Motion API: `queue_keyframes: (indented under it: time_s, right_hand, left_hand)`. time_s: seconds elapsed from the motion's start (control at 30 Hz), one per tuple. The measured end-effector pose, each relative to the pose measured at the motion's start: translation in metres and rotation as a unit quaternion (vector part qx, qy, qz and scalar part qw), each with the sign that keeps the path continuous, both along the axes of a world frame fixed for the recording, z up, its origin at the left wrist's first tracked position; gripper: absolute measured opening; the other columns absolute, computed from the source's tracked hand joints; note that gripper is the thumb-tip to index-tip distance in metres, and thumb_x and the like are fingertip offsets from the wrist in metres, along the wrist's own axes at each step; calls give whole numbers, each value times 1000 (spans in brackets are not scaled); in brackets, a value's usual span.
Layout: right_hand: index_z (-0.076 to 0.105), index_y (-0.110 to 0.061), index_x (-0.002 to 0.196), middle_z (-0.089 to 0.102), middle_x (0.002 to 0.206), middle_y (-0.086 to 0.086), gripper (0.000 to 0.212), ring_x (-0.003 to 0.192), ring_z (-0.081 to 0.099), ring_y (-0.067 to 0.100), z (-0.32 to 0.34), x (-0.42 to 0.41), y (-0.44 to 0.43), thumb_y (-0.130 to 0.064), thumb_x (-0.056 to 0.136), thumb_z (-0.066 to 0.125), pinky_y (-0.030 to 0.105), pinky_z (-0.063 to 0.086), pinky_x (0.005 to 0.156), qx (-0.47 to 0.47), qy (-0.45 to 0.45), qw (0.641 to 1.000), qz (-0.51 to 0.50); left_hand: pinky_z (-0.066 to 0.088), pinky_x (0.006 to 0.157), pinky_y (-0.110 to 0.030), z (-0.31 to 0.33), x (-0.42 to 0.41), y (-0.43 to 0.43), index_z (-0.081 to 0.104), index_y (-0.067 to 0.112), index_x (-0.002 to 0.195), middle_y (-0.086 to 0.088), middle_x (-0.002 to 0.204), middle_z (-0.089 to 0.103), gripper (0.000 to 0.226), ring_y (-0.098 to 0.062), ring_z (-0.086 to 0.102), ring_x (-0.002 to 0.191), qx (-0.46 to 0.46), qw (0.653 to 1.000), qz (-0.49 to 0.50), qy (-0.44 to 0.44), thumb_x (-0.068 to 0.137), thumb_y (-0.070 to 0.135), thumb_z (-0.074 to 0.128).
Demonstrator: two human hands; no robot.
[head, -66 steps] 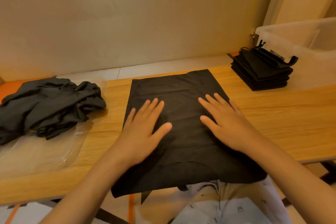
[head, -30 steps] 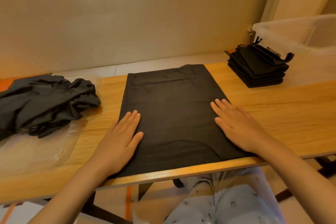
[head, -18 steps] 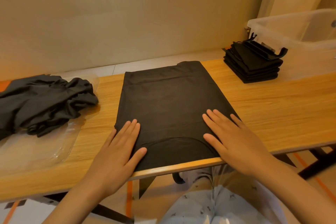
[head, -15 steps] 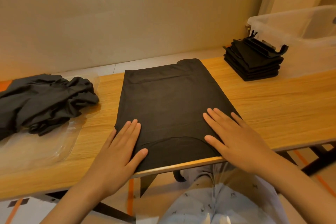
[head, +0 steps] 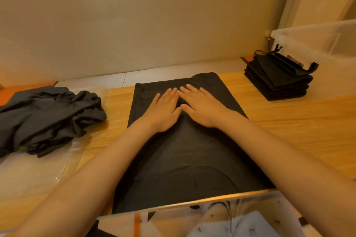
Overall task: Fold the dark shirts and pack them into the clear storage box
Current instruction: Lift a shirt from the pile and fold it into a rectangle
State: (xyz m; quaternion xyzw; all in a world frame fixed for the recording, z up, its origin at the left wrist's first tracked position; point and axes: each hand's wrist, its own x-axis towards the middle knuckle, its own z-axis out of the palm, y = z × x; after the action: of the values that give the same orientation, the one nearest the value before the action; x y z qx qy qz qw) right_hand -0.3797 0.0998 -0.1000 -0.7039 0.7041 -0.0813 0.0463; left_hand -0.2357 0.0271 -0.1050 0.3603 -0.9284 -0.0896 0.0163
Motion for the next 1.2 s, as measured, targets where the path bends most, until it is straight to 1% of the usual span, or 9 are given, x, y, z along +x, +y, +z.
queue_keyframes:
  time_s: [0.07, 0.13, 0.27, 0.33, 0.43, 0.53, 0.93, 1.1, 1.2]
  right_hand:
    - [8, -20, 154, 3, 162, -3, 54, 148, -5, 12, -12, -1, -23, -37, 105, 23, 36, -1, 119, 28, -2, 1000, -3]
    - [5, -23, 154, 0, 162, -5, 54, 148, -6, 11, -23, -8, -32, -39, 105, 18, 36, -2, 119, 59, 2, 998, -12]
    - [1, -26, 154, -5, 162, -6, 55, 147, -8, 11, -26, -34, -34, -42, 104, 17, 37, -2, 120, 83, 17, 996, -32]
    - [0, -25, 154, -6, 162, -5, 55, 148, -8, 12, -24, -53, -32, -43, 104, 16, 37, -2, 119, 89, 21, 994, -61]
    - [-1, -24, 154, -7, 162, -4, 56, 148, -7, 11, -26, -75, -32, -44, 104, 14, 36, -2, 118, 86, 27, 989, -121]
    - [0, -23, 154, -4, 162, -4, 57, 148, -6, 10, -30, -74, -32, -44, 104, 13, 35, -2, 119, 75, 33, 987, -140]
    - [1, -23, 154, -4, 162, -4, 57, 148, -7, 11, -30, -51, 18, -45, 104, 16, 35, -2, 119, 63, 32, 988, -140]
    - [7, -22, 155, 2, 162, -4, 57, 148, -5, 12, -21, -54, 2, -43, 104, 21, 37, -2, 118, 25, 28, 991, -130]
    - [7, -21, 155, 2, 162, -3, 57, 148, -5, 14, -18, -61, -25, -43, 104, 21, 38, -1, 119, 31, 35, 991, -124]
  left_hand:
    - [-2, 121, -35, -9, -11, -15, 1, 14, 154, -3, 163, -2, 59, -14, -5, 149, 12, 1000, 10, -7, 104, 36, 23]
    - [-1, 121, -35, -17, -9, -23, 2, 16, 155, 0, 163, -1, 58, -12, -4, 148, 9, 1000, 19, -8, 104, 38, 22]
    - [0, 121, -33, -22, 17, -42, 2, 20, 155, 5, 162, -2, 57, -8, -4, 148, 1, 999, 38, -9, 104, 39, 21]
    - [-1, 121, -32, -22, 30, -54, 2, 20, 155, 5, 162, -3, 57, -8, -5, 148, -7, 998, 60, -18, 104, 39, 20]
    - [-1, 121, -32, -25, 37, -63, 3, 20, 155, 4, 162, -2, 57, -9, -5, 148, -18, 996, 87, -21, 104, 40, 20]
    - [-1, 121, -33, -27, 36, -62, 2, 19, 155, 4, 162, -2, 58, -9, -5, 148, -23, 996, 88, -23, 104, 41, 19]
    - [-4, 120, -31, -28, 58, -17, -1, 21, 154, 5, 162, -6, 60, -7, -8, 147, -21, 996, 86, -31, 103, 46, 18]
    - [-2, 121, -37, -13, 37, -29, 1, 20, 155, 2, 162, -4, 62, -12, -6, 148, -5, 996, 93, -1, 103, 47, 22]
    - [-2, 120, -39, -9, 20, -52, 2, 18, 155, 0, 162, -2, 62, -13, -5, 149, -7, 995, 99, 2, 103, 45, 23]
